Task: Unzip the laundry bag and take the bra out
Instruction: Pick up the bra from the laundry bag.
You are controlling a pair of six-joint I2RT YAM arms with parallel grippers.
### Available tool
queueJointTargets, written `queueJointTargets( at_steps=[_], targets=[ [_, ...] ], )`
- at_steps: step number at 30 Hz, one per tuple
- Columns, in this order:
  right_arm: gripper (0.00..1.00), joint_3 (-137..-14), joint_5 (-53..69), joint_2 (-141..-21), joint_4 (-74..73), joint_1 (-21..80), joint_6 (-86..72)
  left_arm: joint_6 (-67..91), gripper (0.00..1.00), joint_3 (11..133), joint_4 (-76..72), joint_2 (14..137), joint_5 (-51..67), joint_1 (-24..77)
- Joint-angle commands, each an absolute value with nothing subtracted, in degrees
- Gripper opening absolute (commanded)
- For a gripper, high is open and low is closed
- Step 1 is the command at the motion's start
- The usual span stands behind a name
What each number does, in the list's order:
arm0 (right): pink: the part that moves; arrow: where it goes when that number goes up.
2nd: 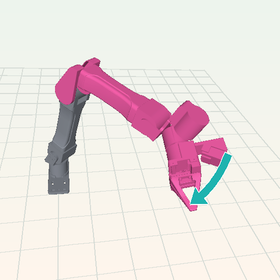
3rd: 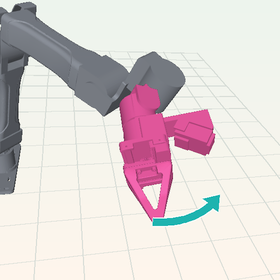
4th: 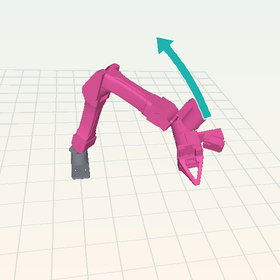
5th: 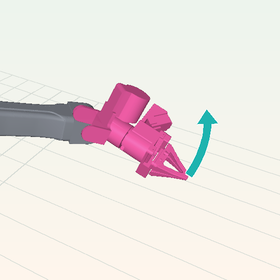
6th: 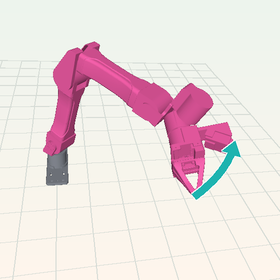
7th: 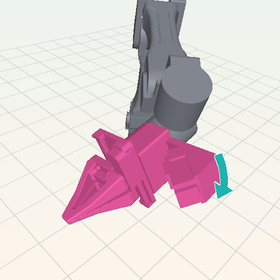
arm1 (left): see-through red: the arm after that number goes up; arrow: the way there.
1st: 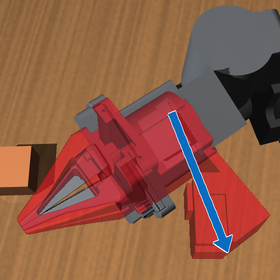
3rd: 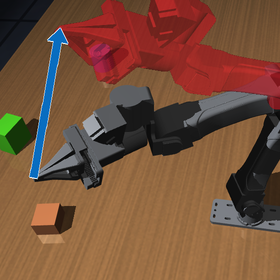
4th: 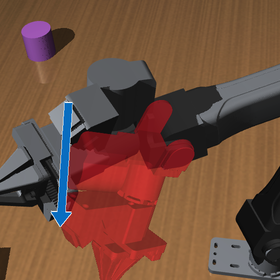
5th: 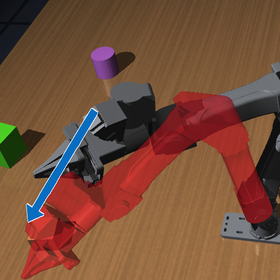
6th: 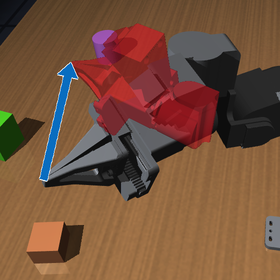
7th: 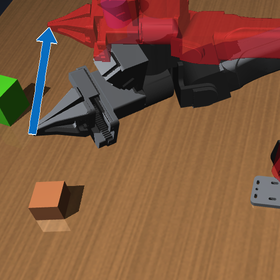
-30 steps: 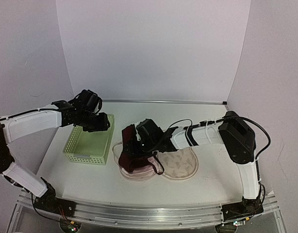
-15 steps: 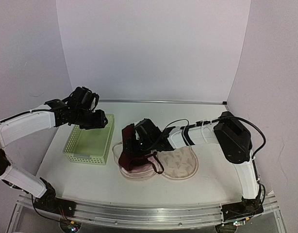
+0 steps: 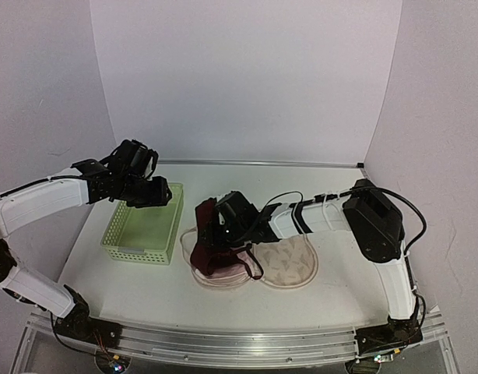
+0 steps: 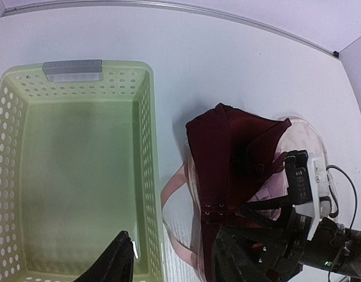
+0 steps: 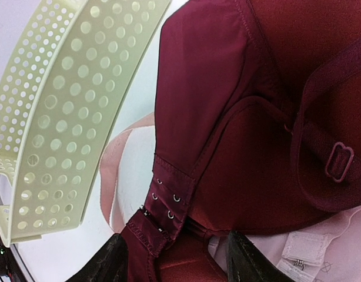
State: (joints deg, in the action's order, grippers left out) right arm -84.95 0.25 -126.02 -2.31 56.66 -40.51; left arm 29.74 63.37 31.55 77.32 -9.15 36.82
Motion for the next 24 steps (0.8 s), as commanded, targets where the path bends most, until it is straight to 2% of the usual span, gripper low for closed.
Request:
queueJointTargets(
  at_steps=[1, 14, 23, 24],
  targets=[
    [0.57, -84.9, 3.1, -126.4, -1.8, 56.8, -41.2, 28.4, 0.47, 63.7, 31.7, 75.2, -10.4, 37.0],
    [0.44, -82.4, 6.7, -127.8, -0.7, 57.0, -42.2, 28.7, 0.47, 63.2, 31.7, 75.4, -10.2, 37.0],
    [0.01, -80.7, 6.7, -126.0, -0.5, 57.0, -41.6, 28.8, 0.46, 63.5, 31.6, 76.1, -9.8, 37.0],
    [0.0, -80.6, 6.6, -125.7, -0.5, 57.0, -41.5, 28.8, 0.47, 63.5, 31.6, 76.0, -9.8, 37.0]
  ],
)
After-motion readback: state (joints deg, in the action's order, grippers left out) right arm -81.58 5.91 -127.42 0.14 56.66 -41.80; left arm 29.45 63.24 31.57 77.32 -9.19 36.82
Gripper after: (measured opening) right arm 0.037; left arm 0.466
